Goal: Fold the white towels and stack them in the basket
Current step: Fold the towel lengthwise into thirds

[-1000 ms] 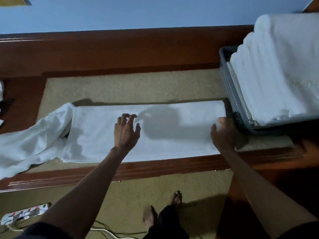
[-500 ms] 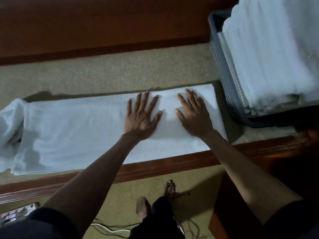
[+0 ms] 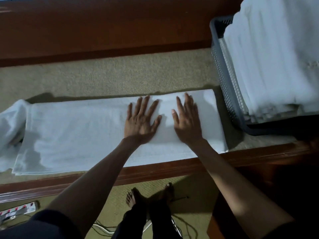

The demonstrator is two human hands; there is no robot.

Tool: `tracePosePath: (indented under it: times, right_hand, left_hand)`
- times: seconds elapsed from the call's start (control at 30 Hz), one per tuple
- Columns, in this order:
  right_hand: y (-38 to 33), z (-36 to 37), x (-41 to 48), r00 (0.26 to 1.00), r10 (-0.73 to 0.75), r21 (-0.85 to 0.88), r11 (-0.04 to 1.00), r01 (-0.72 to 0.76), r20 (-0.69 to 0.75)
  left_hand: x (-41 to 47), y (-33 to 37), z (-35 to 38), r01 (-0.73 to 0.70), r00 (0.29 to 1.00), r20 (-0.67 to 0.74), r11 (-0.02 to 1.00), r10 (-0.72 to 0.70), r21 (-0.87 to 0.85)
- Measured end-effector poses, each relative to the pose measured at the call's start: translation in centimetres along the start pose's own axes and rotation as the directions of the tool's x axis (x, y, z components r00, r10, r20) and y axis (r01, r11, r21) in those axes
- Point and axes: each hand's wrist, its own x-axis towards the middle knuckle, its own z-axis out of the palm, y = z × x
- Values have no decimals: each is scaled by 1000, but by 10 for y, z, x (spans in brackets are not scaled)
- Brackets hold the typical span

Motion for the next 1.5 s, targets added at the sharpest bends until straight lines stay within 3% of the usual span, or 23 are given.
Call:
tracePosePath:
  times: [0.07,0.13,0.27,0.3,0.4,0.47,0.53,0.77,0.97,1.1,1.23,1.37,1.5]
  right_hand:
    - [4,1,-7,991,-85,-44,995,90,100]
    - [21,-6,-6,986,-81,-102,990,96,148]
    - [32,-16,1,972,215,-168,966,-197,96]
    - [20,-12,2,975,208,-135,971,-197,76]
    - [-25,9,3,1000,-8,-6,1000,7,-25]
    - [-47,24,2,1000,-2,56,998,4,-30]
    - [-56,31,0,998,56,-10,998,-56,-39]
    - [-56,26,-3,999,45,-102,994,-45,-3]
    - [-61,21,2,981,118,-131,987,-98,156]
    - [-65,18,3,969,173,-161,976,-145,176]
    - [-105,30,8,943,301,-118,951,-286,141]
    - [-177,60,11,988,89,-18,996,-88,125]
    - [-229,89,9,991,-83,18,997,82,101]
  left_hand:
    - [0,-1,0,-1,1000,-3,1000,1,5]
    - [1,-1,-1,-10,1000,9,1000,10,-2]
    - [1,-5,0,-16,999,44,1000,17,-27]
    - [1,-6,0,-19,999,47,999,21,-43]
    - [0,-11,0,-54,997,45,994,58,-97]
    - [-5,-23,-2,-79,996,39,990,84,-121]
    - [-16,-45,-4,-77,996,34,993,80,-86]
    - [-82,-151,-30,175,985,15,984,-175,-17]
    - [-131,-213,-47,454,890,-14,889,-455,-53]
    - [-146,-237,-46,516,855,-6,851,-519,-96]
    - [-138,-232,-56,539,832,-38,824,-553,-175]
    - [-100,-217,-71,404,883,-125,868,-453,-287]
    - [-77,-228,-61,209,978,46,955,-204,-211]
